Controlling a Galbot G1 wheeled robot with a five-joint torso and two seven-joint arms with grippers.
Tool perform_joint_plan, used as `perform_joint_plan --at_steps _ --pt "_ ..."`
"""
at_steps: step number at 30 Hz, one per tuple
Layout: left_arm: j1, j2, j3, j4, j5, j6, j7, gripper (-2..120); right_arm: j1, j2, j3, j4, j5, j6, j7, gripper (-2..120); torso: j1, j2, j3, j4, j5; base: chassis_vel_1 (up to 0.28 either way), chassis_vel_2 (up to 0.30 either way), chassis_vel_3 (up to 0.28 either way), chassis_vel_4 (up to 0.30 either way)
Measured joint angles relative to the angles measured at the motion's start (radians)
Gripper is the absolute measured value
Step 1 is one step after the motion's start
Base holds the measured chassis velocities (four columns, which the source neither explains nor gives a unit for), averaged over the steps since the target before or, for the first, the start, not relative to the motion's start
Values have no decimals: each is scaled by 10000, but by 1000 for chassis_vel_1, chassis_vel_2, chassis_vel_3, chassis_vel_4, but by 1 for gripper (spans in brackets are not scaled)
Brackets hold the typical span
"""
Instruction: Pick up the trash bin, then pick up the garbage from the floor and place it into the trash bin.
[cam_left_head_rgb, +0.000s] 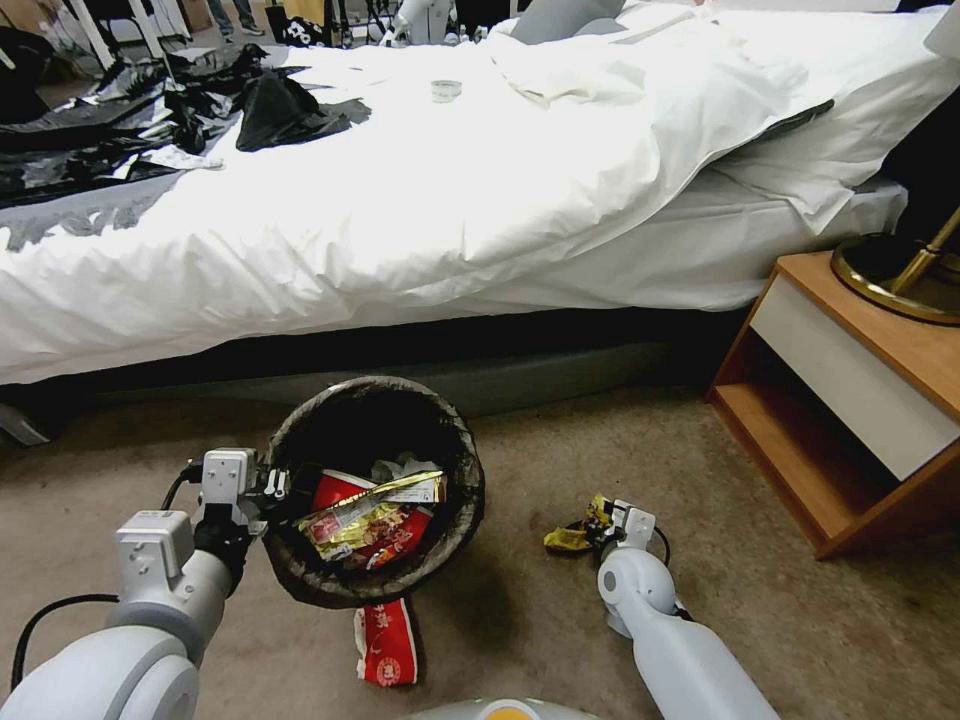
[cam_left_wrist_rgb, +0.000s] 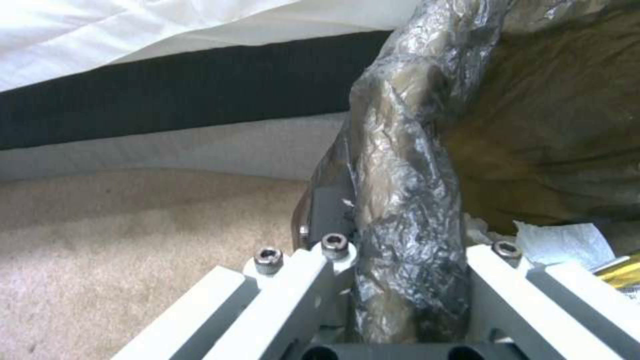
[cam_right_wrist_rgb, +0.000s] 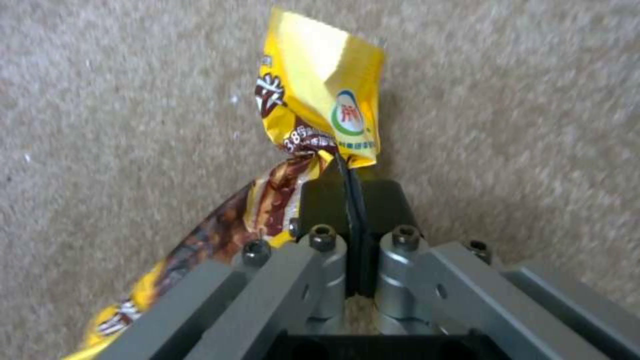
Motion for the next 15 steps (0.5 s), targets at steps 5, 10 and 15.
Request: perform_joint_plan --at_steps 5,10,15 --pt "41 -24 7 0 8 0 2 1 -198 -61 371 652 -541 68 -266 0 1 0 0 0 1 0 0 0 0" --pt "54 -24 6 0 11 0 4 1 -620 -188 970 2152 -1016 -223 -682 0 0 0 0 -1 -1 0 0 0 0" --pt "58 -41 26 -1 34 0 5 1 -1100 -577 1354 4431 -1546 -270 -1059 0 0 0 0 0 1 0 0 0 0"
